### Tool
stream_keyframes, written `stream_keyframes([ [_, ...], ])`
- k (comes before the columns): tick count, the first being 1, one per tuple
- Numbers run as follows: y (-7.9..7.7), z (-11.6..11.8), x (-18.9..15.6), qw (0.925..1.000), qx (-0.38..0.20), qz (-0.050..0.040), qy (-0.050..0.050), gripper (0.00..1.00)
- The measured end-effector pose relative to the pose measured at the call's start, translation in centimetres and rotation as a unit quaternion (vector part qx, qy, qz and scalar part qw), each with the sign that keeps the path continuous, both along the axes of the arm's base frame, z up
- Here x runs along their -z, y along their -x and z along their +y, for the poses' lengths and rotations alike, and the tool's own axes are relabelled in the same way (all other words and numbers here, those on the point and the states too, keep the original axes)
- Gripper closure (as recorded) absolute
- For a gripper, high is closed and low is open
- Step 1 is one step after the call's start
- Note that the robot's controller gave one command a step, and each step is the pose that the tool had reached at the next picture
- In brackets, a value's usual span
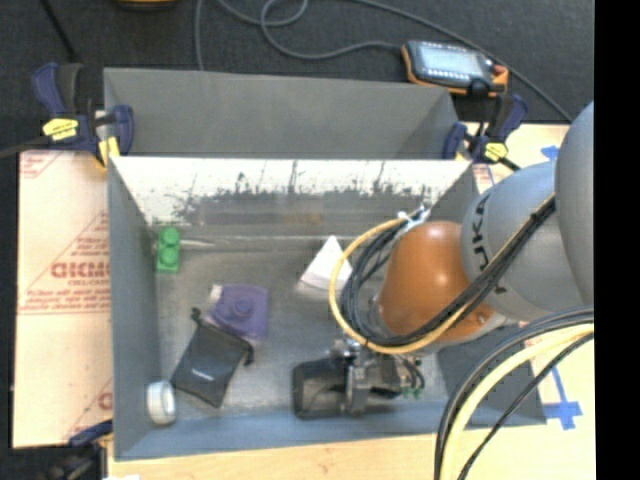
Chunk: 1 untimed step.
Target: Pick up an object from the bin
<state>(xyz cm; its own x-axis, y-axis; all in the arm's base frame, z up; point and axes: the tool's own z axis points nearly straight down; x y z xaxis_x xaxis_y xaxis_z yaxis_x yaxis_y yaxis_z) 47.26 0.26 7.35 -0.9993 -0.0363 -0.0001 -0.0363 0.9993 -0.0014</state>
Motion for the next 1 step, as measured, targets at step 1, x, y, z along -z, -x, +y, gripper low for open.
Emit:
stream_keyframes([
  [1,0.18,0.0,-1.48,1.0,0.0,0.0037,0.0,1.0],
])
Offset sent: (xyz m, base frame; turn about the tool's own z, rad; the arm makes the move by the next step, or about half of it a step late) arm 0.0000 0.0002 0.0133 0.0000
